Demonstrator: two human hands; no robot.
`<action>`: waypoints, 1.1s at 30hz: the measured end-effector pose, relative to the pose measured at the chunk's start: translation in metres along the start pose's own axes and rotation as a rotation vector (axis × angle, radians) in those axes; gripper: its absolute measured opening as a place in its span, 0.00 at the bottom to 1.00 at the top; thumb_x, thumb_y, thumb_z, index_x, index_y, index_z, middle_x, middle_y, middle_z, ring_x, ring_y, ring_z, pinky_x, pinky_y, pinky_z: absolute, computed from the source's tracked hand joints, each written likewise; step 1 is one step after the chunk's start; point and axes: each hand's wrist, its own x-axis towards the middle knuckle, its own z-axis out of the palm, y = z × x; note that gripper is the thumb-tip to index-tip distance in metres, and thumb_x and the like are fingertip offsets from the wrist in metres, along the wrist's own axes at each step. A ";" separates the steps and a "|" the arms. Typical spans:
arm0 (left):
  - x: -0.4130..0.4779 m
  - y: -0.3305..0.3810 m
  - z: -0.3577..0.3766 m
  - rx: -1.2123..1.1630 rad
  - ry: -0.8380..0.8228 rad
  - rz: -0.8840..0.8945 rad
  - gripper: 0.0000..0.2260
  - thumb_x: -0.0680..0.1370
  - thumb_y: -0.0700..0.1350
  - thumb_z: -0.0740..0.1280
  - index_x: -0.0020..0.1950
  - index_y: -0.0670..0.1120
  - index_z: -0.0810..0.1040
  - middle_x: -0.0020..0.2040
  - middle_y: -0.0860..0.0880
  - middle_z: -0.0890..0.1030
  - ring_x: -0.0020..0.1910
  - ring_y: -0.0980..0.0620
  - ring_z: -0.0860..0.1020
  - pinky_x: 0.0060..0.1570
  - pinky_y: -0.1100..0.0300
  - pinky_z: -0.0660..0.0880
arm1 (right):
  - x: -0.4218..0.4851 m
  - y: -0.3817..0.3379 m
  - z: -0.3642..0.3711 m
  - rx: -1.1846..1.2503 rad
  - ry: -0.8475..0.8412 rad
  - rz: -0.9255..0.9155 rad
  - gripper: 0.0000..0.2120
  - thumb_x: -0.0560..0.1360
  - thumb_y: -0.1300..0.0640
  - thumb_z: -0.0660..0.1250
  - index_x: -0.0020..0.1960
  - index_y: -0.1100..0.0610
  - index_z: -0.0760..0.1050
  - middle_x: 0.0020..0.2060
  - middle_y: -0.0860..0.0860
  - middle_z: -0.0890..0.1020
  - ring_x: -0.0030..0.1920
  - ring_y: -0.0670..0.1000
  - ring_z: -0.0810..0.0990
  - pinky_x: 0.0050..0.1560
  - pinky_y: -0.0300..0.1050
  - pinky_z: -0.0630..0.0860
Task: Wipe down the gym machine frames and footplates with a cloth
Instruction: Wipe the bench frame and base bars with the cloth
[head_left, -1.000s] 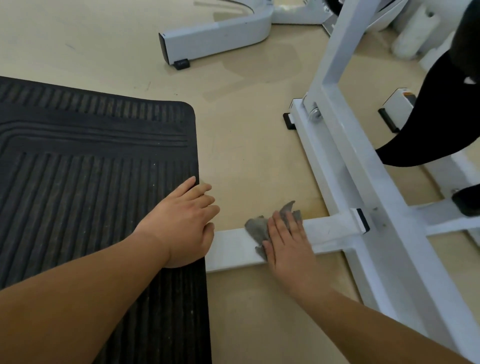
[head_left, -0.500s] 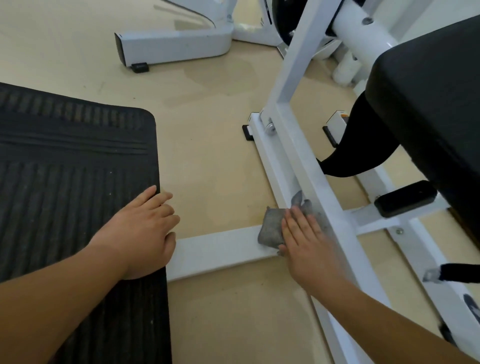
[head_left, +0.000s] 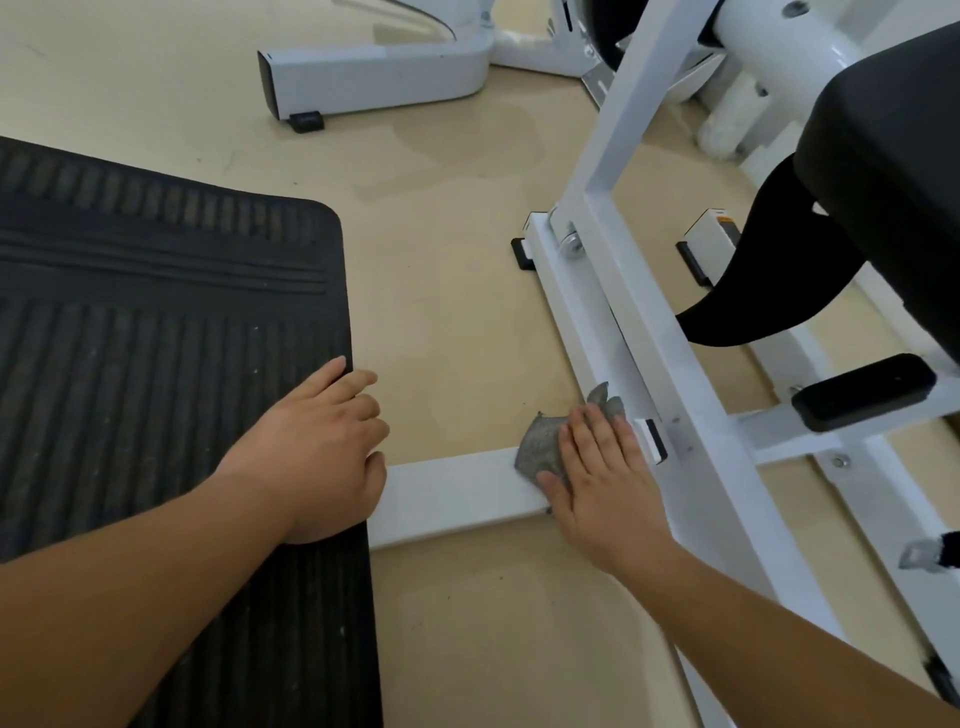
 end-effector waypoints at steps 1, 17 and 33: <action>-0.001 0.000 0.000 0.005 -0.001 0.001 0.29 0.79 0.57 0.45 0.68 0.52 0.79 0.71 0.54 0.76 0.82 0.51 0.55 0.81 0.49 0.40 | -0.001 -0.011 0.004 0.044 -0.013 0.000 0.35 0.84 0.36 0.34 0.82 0.56 0.54 0.82 0.55 0.54 0.83 0.54 0.44 0.81 0.60 0.44; -0.002 0.002 -0.002 -0.018 0.003 -0.001 0.25 0.80 0.56 0.47 0.63 0.52 0.81 0.68 0.54 0.77 0.81 0.51 0.56 0.81 0.49 0.41 | -0.002 -0.049 0.029 0.332 -0.016 -0.060 0.31 0.83 0.33 0.39 0.83 0.43 0.46 0.83 0.47 0.44 0.81 0.48 0.33 0.82 0.55 0.42; -0.002 0.008 -0.013 -0.031 -0.052 -0.074 0.29 0.85 0.58 0.42 0.83 0.50 0.37 0.81 0.48 0.30 0.79 0.51 0.28 0.80 0.48 0.35 | 0.059 -0.131 0.009 0.369 0.078 -0.446 0.26 0.82 0.38 0.51 0.66 0.53 0.76 0.53 0.50 0.83 0.52 0.56 0.79 0.61 0.54 0.75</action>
